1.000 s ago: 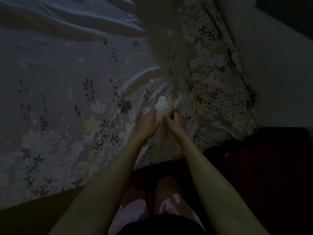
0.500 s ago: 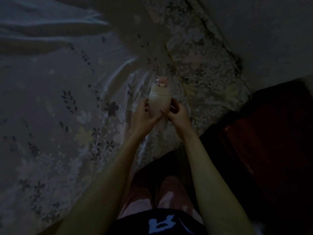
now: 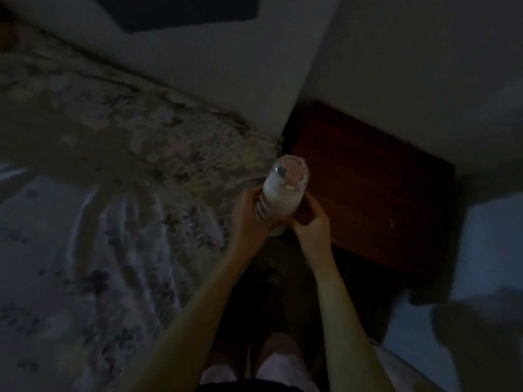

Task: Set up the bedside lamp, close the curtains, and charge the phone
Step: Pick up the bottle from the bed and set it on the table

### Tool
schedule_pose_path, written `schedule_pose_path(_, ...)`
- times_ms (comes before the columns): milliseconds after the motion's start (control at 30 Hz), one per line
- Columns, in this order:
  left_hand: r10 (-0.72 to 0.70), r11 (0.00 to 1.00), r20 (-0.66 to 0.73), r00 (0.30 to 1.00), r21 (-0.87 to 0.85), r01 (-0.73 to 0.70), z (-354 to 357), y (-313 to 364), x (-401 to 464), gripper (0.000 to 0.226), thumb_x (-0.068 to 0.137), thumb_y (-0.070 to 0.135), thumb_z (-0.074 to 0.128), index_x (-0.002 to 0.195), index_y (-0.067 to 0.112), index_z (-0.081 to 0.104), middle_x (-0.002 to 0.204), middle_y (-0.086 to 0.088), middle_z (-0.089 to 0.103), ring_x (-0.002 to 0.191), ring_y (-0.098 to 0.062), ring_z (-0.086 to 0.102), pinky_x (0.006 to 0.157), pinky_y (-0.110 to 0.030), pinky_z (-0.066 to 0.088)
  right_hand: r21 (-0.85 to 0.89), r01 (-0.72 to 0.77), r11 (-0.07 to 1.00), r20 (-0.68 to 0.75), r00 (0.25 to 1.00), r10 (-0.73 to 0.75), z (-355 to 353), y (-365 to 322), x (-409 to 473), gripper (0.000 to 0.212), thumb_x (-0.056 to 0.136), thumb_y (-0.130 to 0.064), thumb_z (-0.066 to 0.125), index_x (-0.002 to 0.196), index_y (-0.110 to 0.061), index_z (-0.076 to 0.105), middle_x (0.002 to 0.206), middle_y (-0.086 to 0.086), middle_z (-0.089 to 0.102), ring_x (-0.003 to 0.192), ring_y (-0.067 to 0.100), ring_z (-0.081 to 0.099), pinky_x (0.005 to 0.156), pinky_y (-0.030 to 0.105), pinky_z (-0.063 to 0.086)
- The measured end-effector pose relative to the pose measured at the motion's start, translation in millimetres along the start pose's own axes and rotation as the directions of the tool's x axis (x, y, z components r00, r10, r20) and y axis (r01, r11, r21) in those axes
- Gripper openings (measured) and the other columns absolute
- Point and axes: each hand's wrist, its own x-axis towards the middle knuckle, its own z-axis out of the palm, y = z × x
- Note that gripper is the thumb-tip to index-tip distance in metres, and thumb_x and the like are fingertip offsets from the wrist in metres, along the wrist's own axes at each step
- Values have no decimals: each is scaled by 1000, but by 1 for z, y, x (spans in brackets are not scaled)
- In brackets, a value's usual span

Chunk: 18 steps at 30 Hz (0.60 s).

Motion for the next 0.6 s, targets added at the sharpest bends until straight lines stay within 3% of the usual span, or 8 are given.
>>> schedule_pose_path(133, 135, 989, 161, 978, 38, -143, 66, 23, 14, 72, 55, 45, 76, 114, 17, 47, 116, -4, 57, 105, -15, 58, 84, -38, 53, 2, 12, 1000, -149, 989, -11, -63, -1, 10, 65, 68, -26, 77, 126, -20, 48, 125, 0, 58, 114, 11, 55, 96, 37, 48)
schedule_pose_path(200, 178, 982, 222, 959, 27, -189, 99, 30, 21, 65, 61, 37, 77, 115, 17, 47, 115, -3, 58, 105, -13, 58, 83, -38, 54, -1, 12, 1000, -237, 971, -12, -91, 0, 19, 65, 69, -20, 77, 127, -19, 47, 125, -1, 57, 113, 8, 54, 95, 29, 47)
schedule_pose_path(300, 184, 981, 309, 933, -4, -192, 142, 40, 31, 61, 64, 20, 80, 115, 16, 47, 113, 3, 57, 102, -6, 58, 80, -23, 53, 44, 4, 999, -328, 945, 10, -128, 7, 32, 62, 69, -15, 77, 124, -21, 48, 120, -6, 58, 112, 5, 54, 93, 23, 46)
schedule_pose_path(367, 184, 981, 354, 917, -10, -193, 163, 43, 37, 61, 65, 16, 80, 116, 16, 47, 111, 7, 56, 102, -1, 57, 79, -15, 51, 52, -1, 999, -357, 934, 20, -148, 11, 40, 61, 69, -13, 76, 123, -20, 49, 118, -8, 58, 110, 2, 54, 90, 18, 46)
schedule_pose_path(467, 180, 982, 396, 900, -20, -187, 182, 39, 44, 56, 69, 10, 76, 116, 16, 46, 115, 4, 57, 106, -3, 57, 83, -16, 51, 52, 4, 999, -363, 932, 15, -167, 17, 51, 58, 72, -9, 73, 123, -19, 48, 111, -16, 54, 100, -10, 51, 78, 1, 42)
schedule_pose_path(600, 180, 979, 412, 893, 10, -202, 193, 34, 53, 56, 69, 13, 76, 116, 16, 45, 118, -1, 57, 109, -9, 57, 85, -20, 51, 80, -5, 997, -353, 935, 33, -174, 24, 62, 56, 71, -9, 74, 118, -25, 48, 109, -17, 55, 101, -8, 53, 76, 4, 45)
